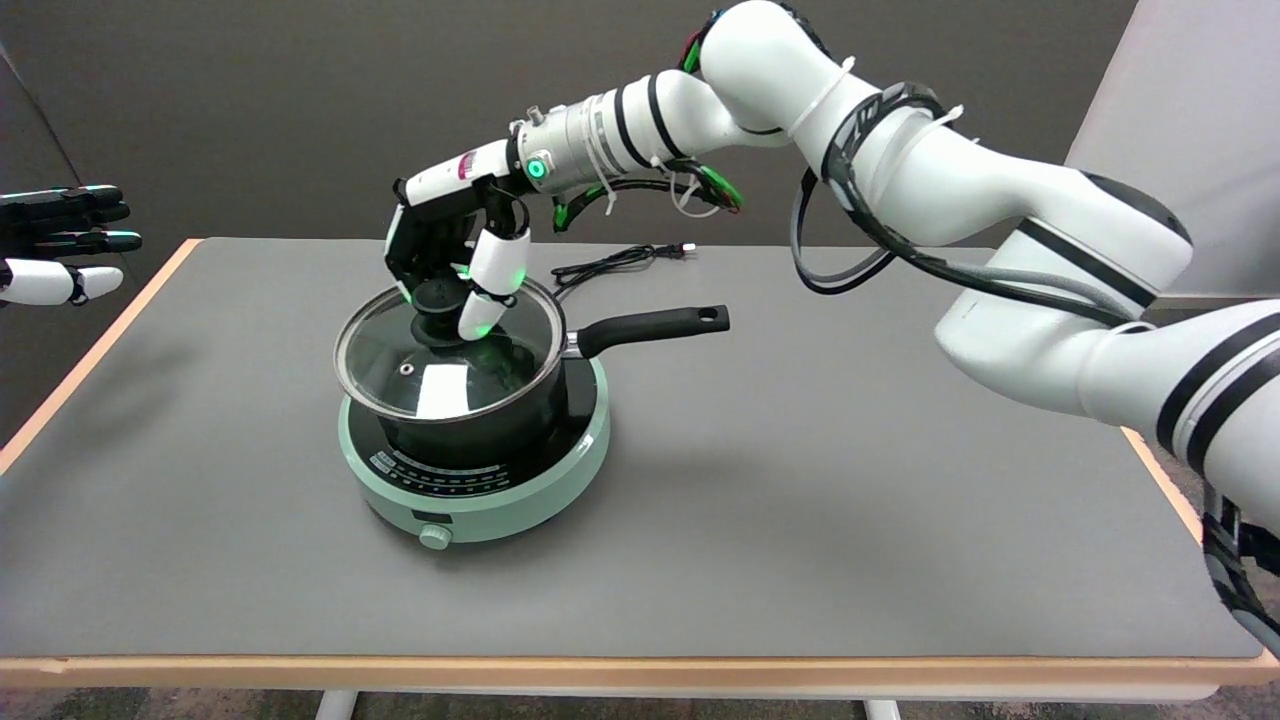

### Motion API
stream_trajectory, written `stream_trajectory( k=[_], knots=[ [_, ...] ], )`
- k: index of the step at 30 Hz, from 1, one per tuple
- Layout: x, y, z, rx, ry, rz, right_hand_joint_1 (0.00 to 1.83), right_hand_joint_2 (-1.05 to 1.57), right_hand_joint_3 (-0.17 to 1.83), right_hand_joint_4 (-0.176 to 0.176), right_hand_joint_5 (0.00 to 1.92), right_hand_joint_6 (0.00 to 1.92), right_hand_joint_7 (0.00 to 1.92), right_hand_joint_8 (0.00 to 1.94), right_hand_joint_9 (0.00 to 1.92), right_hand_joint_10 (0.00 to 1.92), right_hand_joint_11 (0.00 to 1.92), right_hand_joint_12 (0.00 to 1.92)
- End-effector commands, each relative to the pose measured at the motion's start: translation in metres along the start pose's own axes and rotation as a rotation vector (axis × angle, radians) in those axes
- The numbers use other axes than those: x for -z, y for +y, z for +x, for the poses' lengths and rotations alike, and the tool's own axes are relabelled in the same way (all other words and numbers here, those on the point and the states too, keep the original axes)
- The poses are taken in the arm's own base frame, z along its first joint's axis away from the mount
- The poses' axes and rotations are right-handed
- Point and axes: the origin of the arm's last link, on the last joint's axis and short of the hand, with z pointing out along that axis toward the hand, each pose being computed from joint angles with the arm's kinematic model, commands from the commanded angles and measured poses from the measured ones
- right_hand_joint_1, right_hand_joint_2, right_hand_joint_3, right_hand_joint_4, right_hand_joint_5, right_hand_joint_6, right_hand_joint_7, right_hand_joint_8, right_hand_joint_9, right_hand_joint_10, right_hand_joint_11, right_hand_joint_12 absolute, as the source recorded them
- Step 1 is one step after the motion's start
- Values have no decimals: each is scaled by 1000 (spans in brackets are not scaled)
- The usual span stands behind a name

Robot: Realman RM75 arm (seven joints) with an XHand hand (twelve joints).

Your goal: Place the pot lid onto the pot.

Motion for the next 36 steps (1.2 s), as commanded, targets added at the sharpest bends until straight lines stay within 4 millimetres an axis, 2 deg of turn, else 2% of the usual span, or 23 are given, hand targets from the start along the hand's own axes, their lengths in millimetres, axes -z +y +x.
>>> stream_trajectory(
  k=[1, 2, 3, 4, 5, 23, 36],
  knots=[
    [-18, -6, 7, -4, 13, -36, 1372, 786, 688, 176, 700, 1173, 955, 1251, 849, 1883, 722, 1546],
    [-18, -6, 7, 0, 14, -41, 1373, 776, 707, 176, 699, 1178, 958, 1256, 851, 1881, 721, 1545],
    [-18, -5, 7, 3, 12, -46, 1265, 911, 525, 9, 730, 1263, 961, 1265, 844, 1899, 736, 1502],
    [-19, -4, 6, 8, 11, -53, 1312, 849, 610, 83, 717, 1228, 960, 1263, 848, 1890, 729, 1519],
    [-19, -4, 7, 13, 10, -57, 1373, 772, 715, 176, 701, 1180, 959, 1258, 854, 1877, 721, 1542],
    [-16, 0, 3, 7, -6, -65, 1374, 768, 717, 176, 710, 1175, 964, 1251, 866, 1867, 726, 1518],
    [-3, 3, 3, 55, -46, -76, 1374, 770, 716, 176, 711, 1178, 962, 1253, 866, 1869, 728, 1518]
  ],
)
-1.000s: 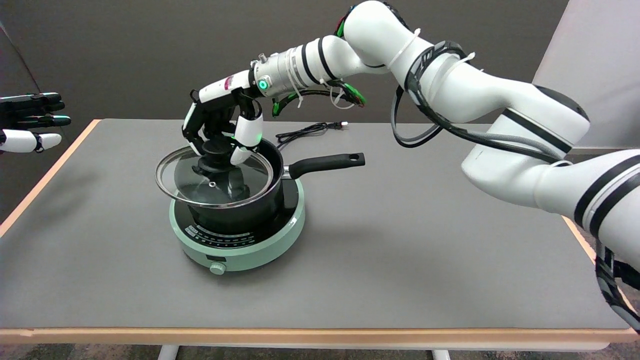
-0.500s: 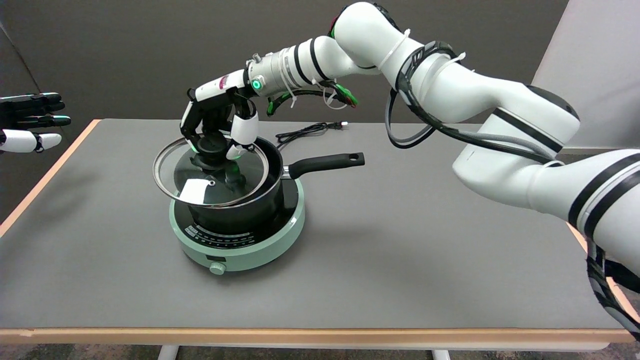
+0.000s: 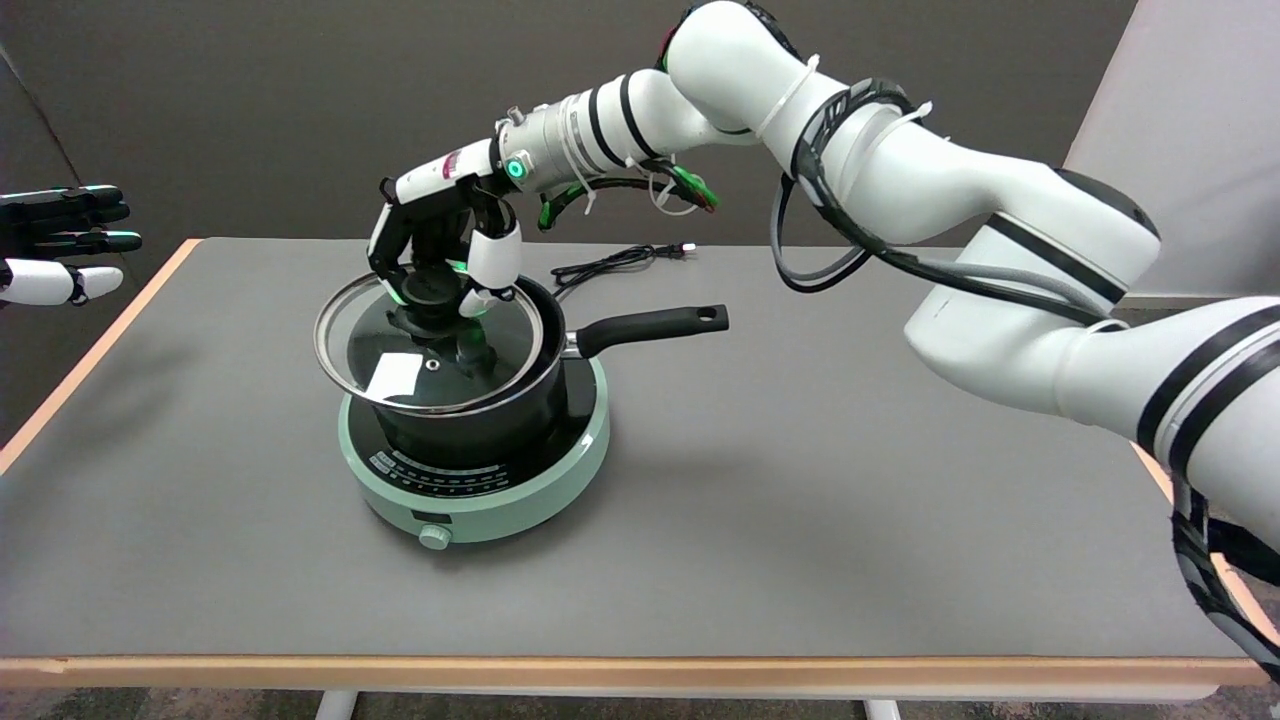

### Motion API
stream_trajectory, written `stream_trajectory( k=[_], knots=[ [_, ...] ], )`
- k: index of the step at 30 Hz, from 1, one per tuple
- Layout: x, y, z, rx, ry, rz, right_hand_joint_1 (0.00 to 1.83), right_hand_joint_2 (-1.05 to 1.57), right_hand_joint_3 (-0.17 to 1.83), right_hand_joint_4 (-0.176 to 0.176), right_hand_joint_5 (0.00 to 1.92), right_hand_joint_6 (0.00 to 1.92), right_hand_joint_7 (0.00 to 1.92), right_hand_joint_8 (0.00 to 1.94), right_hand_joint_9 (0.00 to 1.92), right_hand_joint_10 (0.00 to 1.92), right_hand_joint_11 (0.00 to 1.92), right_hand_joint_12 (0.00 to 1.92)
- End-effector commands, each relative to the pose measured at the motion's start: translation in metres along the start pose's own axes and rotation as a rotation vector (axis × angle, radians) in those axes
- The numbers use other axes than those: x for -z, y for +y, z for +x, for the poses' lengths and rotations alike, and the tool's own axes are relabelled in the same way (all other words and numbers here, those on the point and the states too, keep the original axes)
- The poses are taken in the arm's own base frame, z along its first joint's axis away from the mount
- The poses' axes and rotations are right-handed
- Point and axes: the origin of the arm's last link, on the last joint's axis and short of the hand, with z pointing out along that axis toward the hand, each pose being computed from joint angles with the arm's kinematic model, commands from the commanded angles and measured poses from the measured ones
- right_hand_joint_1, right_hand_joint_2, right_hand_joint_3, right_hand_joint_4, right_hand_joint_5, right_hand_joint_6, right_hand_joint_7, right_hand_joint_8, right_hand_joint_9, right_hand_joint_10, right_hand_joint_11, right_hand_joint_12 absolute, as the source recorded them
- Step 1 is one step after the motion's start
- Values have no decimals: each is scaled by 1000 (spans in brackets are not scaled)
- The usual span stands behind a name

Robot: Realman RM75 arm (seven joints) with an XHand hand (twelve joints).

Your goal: Place the pot lid onto the pot.

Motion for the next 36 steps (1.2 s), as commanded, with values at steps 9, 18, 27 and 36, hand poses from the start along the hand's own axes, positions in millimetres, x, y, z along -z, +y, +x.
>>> stream_trajectory(
  k=[9, 18, 27, 36],
  knots=[
    [18, 9, 2, 63, -35, -36, 1374, 767, 721, 176, 710, 1181, 964, 1254, 866, 1871, 730, 1519],
    [19, 9, 3, 98, -41, -53, 1374, 766, 725, 176, 708, 1188, 962, 1258, 867, 1873, 736, 1513],
    [17, 9, 0, 94, -49, -52, 1374, 765, 724, 176, 710, 1183, 965, 1254, 869, 1870, 738, 1512],
    [16, 6, 0, 88, -53, -36, 1367, 814, 647, 176, 698, 1197, 939, 1256, 861, 1879, 733, 1551]
  ],
)
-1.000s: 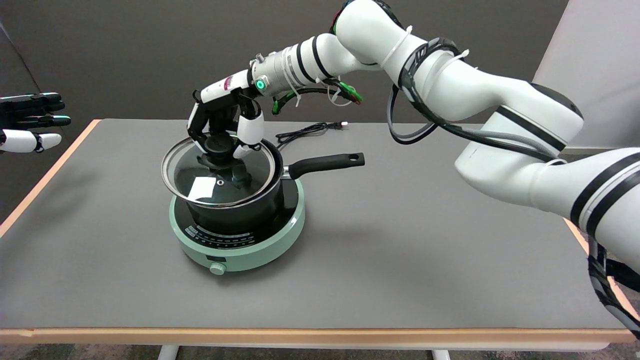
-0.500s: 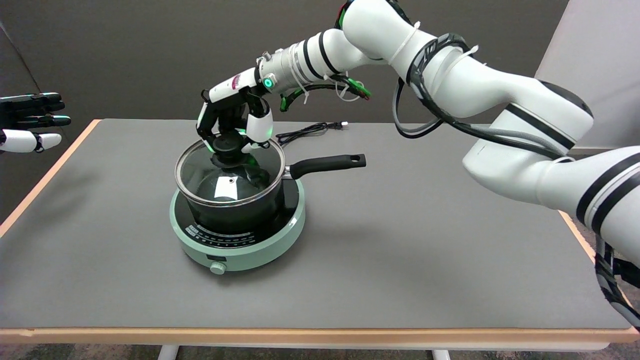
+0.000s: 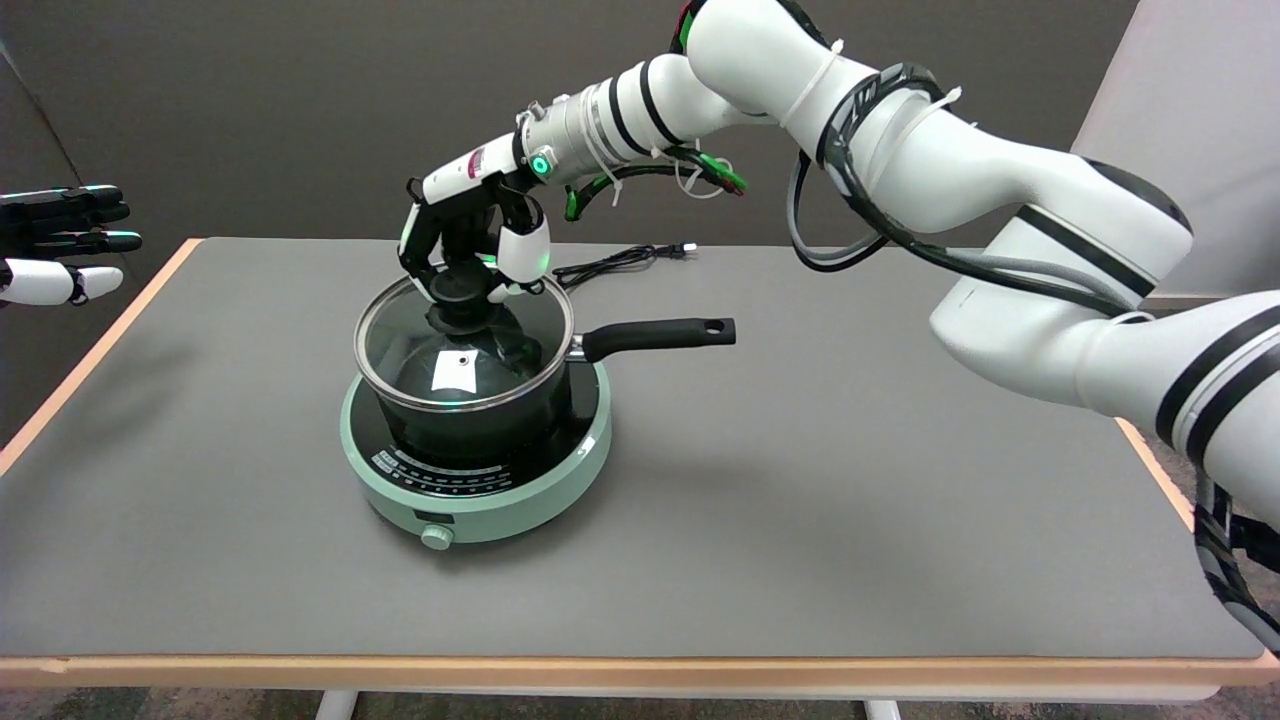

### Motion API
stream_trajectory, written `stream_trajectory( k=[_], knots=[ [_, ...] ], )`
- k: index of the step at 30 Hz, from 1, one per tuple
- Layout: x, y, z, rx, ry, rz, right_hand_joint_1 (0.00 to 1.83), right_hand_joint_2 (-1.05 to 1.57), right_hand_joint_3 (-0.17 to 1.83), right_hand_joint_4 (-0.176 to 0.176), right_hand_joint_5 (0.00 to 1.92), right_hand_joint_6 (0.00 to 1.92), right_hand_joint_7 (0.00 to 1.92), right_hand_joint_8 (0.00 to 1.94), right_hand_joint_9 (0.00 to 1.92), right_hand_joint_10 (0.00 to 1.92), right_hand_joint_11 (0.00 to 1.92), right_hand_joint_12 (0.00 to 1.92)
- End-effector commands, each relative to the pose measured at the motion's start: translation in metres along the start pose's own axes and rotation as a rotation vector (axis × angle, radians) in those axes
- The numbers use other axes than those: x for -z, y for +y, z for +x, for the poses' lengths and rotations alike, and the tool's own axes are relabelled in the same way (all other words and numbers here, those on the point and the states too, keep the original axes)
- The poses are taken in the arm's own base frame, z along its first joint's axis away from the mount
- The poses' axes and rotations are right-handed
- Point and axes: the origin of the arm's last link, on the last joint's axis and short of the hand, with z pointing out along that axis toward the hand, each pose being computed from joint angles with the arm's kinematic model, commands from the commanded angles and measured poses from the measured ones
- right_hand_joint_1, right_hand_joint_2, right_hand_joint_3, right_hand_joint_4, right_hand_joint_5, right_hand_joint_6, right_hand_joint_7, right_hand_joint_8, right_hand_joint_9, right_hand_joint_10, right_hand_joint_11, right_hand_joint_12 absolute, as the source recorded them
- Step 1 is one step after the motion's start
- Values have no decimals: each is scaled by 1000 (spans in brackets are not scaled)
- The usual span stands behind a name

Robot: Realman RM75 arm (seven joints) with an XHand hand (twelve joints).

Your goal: Place the pot lid onto the pot.

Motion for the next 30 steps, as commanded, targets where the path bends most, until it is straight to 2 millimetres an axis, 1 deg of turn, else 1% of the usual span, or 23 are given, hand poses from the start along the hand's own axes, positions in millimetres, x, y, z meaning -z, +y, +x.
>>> stream_trajectory(
  k=[1, 3, 4, 5, 6, 7, 9, 10, 12, 15, 17, 20, 21, 23, 24, 25, 26, 28, 29, 30],
  knots=[
    [0, -3, -2, 10, -14, 11, 1363, 841, 604, 176, 686, 1154, 925, 1257, 844, 1872, 720, 1584],
    [0, -3, -2, 11, -20, 15, 1351, 942, 431, 176, 707, 892, 887, 1247, 802, 1813, 646, 1680],
    [0, -3, -3, 10, -23, 16, 1347, 983, 360, 176, 706, 767, 873, 1241, 771, 1743, 569, 1729],
    [0, -3, -3, 10, -24, 17, 1179, 742, 822, 176, 707, 695, 863, 929, 765, 1685, 526, 1743],
    [0, -3, -3, 10, -24, 17, 1180, 645, 962, 174, 698, 642, 867, 798, 762, 1587, 514, 1755],
    [0, -3, -3, 11, -23, 17, 1188, 640, 966, 158, 695, 609, 866, 771, 771, 1529, 503, 1751],
    [0, -4, -3, 11, -23, 18, 1115, 626, 936, 147, 706, 491, 877, 646, 784, 1329, 392, 1676],
    [0, -4, -3, 11, -23, 19, 1098, 627, 925, 142, 709, 458, 883, 597, 788, 1269, 375, 1639],
    [1, -4, -3, 11, -24, 19, 1088, 614, 925, 131, 696, 434, 880, 534, 786, 1183, 365, 1581],
    [1, -3, -4, 9, -24, 17, 1088, 607, 912, 123, 687, 400, 865, 468, 765, 1115, 369, 1478],
    [2, -2, -3, 8, -23, 16, 1093, 605, 908, 109, 672, 363, 840, 425, 725, 1080, 354, 1400],
    [3, -1, -3, 7, -20, 13, 1078, 589, 947, 97, 637, 334, 783, 366, 675, 983, 404, 1256],
    [3, 0, -2, 8, -19, 12, 1098, 572, 971, 91, 619, 309, 751, 307, 656, 872, 436, 1147],
    [4, 1, -2, 7, -17, 10, 1060, 548, 1016, 81, 580, 283, 672, 240, 649, 655, 414, 953],
    [4, 1, -2, 6, -16, 9, 1025, 531, 1039, 71, 550, 262, 626, 220, 605, 549, 368, 838],
    [4, 2, -3, 7, -16, 7, 980, 505, 1053, 60, 514, 239, 547, 201, 522, 454, 291, 716],
    [4, 2, -3, 6, -16, 7, 954, 490, 1054, 54, 499, 228, 495, 195, 474, 415, 249, 675],
    [5, 3, -3, 3, -14, 3, 969, 413, 1063, 41, 463, 208, 378, 191, 380, 307, 206, 589],
    [5, 4, -3, 3, -13, 1, 945, 381, 1057, 33, 433, 198, 306, 184, 265, 277, 168, 572],
    [5, 5, -3, 1, -11, 0, 935, 368, 1047, 29, 416, 192, 267, 182, 223, 268, 144, 560]
  ],
)
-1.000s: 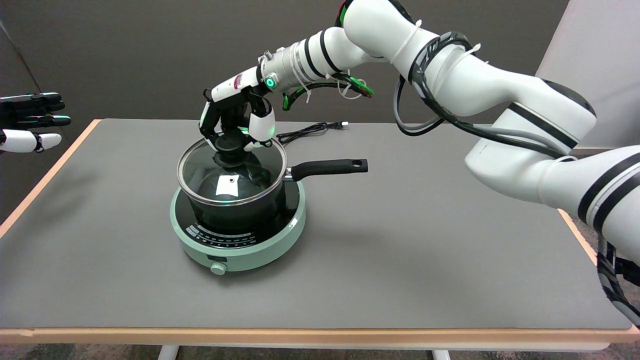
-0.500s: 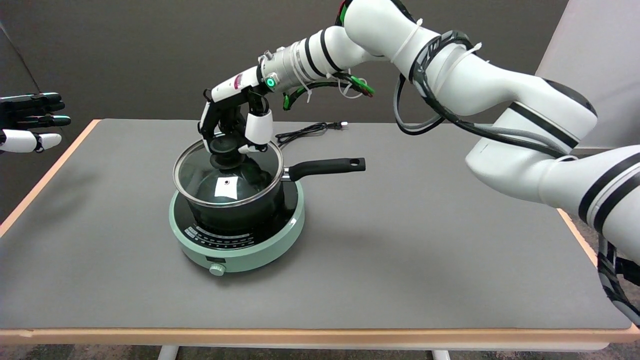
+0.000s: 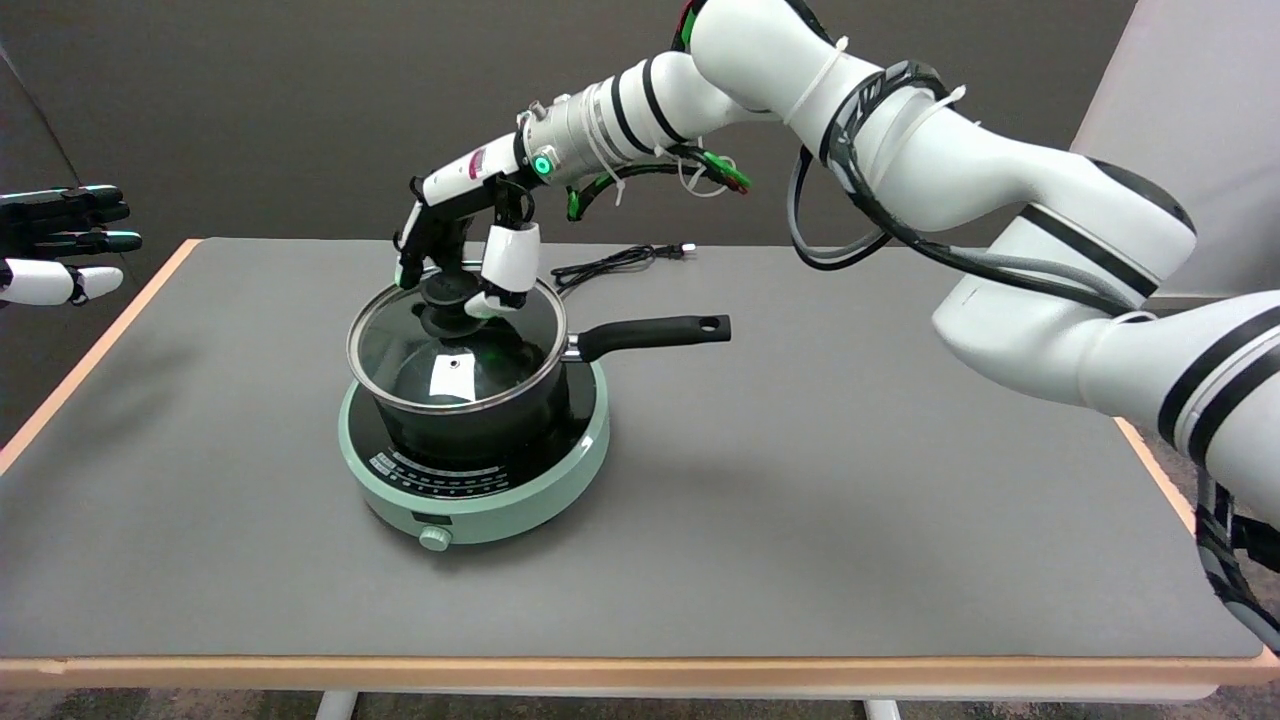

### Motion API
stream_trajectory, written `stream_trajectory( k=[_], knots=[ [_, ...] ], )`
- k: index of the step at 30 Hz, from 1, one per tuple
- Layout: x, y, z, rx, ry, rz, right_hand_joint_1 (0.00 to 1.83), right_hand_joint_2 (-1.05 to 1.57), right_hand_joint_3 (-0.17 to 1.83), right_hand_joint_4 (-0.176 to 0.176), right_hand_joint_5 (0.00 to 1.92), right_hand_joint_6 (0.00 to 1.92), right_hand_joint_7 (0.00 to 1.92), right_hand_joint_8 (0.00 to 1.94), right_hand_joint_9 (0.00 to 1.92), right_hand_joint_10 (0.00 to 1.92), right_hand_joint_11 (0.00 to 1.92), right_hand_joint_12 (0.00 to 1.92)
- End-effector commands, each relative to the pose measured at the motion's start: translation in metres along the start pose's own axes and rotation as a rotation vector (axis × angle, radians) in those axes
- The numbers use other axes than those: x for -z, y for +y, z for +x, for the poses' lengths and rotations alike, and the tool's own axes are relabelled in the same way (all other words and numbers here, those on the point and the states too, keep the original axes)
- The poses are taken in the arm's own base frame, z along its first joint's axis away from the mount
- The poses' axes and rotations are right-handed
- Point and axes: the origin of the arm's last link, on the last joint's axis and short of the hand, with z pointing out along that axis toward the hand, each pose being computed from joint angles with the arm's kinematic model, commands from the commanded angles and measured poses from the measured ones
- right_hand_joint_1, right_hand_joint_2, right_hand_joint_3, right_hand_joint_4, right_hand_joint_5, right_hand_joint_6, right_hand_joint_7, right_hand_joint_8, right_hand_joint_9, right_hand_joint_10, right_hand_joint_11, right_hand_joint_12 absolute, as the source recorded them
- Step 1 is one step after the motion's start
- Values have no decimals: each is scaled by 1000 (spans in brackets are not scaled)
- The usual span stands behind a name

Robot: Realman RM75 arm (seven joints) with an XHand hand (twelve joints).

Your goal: Place the pot lid onto the pot.

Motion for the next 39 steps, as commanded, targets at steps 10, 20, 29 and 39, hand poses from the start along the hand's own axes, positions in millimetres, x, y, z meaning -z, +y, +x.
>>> stream_trajectory(
  k=[10, 20, 29, 39],
  knots=[
    [6, 9, 1, -13, 19, -20, 881, 322, 924, -10, 264, 147, 67, 166, 9, 221, 66, 568],
    [15, 6, 13, 4, 79, -10, 829, 323, 883, -10, 252, 152, 59, 163, 13, 224, 63, 579],
    [32, -30, 27, 188, 132, 28, 780, 332, 868, -10, 247, 159, 83, 157, 45, 241, 74, 596],
    [55, -39, 26, 174, 215, 77, 744, 346, 868, 6, 260, 159, 134, 167, 104, 258, 128, 593]
  ],
)
